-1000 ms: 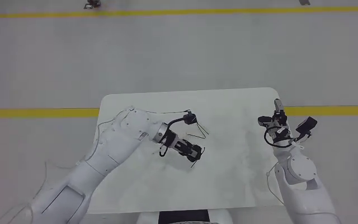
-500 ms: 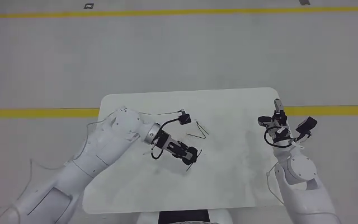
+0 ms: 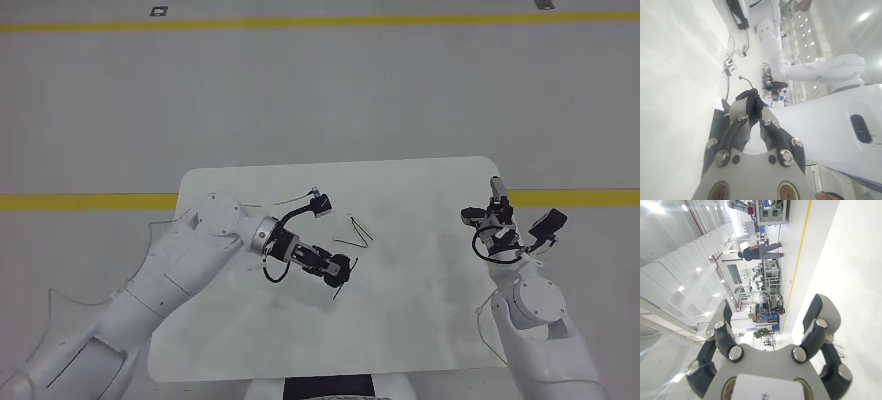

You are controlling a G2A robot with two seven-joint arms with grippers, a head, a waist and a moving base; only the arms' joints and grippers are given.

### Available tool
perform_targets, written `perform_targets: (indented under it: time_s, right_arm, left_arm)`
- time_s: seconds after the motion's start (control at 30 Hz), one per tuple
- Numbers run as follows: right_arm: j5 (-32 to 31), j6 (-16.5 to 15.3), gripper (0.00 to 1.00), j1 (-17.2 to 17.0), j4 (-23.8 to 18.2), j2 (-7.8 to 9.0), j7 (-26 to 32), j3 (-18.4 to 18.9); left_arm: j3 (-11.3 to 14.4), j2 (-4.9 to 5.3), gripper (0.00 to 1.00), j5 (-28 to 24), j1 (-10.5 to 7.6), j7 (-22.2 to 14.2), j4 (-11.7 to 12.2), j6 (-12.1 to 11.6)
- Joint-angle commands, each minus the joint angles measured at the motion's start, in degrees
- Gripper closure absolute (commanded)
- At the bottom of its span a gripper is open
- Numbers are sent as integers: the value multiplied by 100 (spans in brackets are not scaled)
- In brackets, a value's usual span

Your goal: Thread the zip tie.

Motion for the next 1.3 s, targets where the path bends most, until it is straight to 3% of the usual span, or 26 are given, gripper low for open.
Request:
perform_targets:
  time_s: [0.0, 0.3, 0.43, 0.53, 0.73, 0.9, 1.03, 1.23, 1.27]
  right_arm:
    - [0, 0, 0, 0, 0, 0, 0, 0]
    - [0, 0, 0, 0, 0, 0, 0, 0]
    - [0, 0, 0, 0, 0, 0, 0, 0]
    - [0, 0, 0, 0, 0, 0, 0, 0]
    - [0, 0, 0, 0, 0, 0, 0, 0]
    - [1, 10, 0, 1, 3, -1, 17, -9]
    - [70, 667, 0, 163, 16, 13, 639, -130]
    - [-45, 1909, 0, 545, -43, 62, 1636, -385]
    - [-93, 1948, 0, 596, -34, 71, 1823, -462]
  left_arm:
    - [16, 91, 100, -320, -6, 7, 38, 3]
    - [4, 537, 100, -1743, 139, 7, -25, 3]
    - [219, 694, 100, -2159, 129, 7, -189, 3]
    - [340, 797, 100, -2395, 64, 7, -120, 3]
    - [529, 916, 100, -2734, -33, 7, -29, 3]
    - [639, 993, 100, -2726, -93, 7, -3, 3]
    - [799, 1053, 100, -2673, -157, 7, -51, 3]
    - [812, 1058, 100, -2668, -163, 7, -56, 3]
    - [812, 1058, 100, -2668, -163, 7, -56, 3]
